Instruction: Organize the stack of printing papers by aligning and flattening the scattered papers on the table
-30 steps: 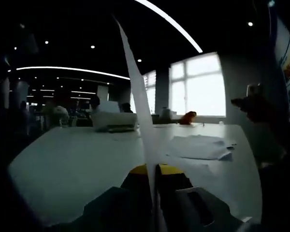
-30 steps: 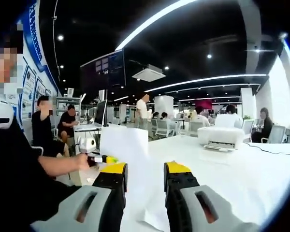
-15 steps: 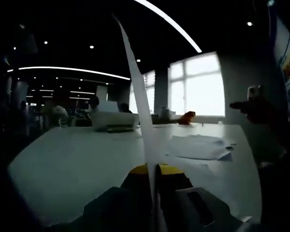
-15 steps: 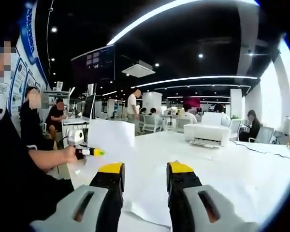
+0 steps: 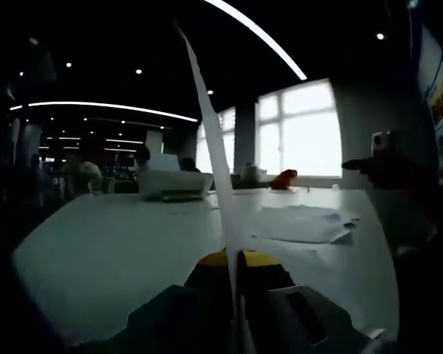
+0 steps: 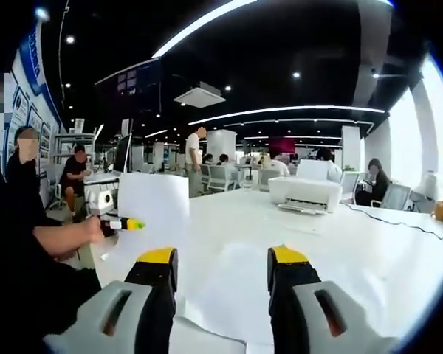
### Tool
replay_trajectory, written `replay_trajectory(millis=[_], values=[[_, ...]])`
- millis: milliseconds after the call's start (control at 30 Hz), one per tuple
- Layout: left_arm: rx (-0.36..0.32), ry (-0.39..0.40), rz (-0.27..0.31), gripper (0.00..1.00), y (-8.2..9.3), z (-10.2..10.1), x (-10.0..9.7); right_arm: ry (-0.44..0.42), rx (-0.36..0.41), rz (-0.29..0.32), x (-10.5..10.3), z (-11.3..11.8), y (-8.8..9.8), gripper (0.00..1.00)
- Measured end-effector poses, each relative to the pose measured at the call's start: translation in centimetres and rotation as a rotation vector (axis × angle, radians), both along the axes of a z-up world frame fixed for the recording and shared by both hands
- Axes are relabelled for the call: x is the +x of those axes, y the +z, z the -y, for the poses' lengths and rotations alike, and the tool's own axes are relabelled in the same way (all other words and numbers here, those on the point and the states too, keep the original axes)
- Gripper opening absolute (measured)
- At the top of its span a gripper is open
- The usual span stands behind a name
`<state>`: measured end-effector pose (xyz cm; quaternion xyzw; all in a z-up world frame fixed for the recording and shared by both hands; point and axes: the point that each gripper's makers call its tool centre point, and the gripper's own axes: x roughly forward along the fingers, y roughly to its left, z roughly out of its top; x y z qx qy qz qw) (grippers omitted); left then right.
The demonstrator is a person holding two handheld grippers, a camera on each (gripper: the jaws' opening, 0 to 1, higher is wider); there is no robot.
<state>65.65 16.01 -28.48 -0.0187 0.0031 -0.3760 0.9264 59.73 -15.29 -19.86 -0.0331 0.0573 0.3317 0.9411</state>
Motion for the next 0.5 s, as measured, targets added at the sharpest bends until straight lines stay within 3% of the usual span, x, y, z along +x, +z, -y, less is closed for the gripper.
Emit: replay_trajectory(millis=[500], values=[[0.004, 0.000, -0.001, 0.06, -0.1, 0.0, 0.0, -0.016, -0.046, -0.037, 1.9, 0.4, -0.8, 0.47]])
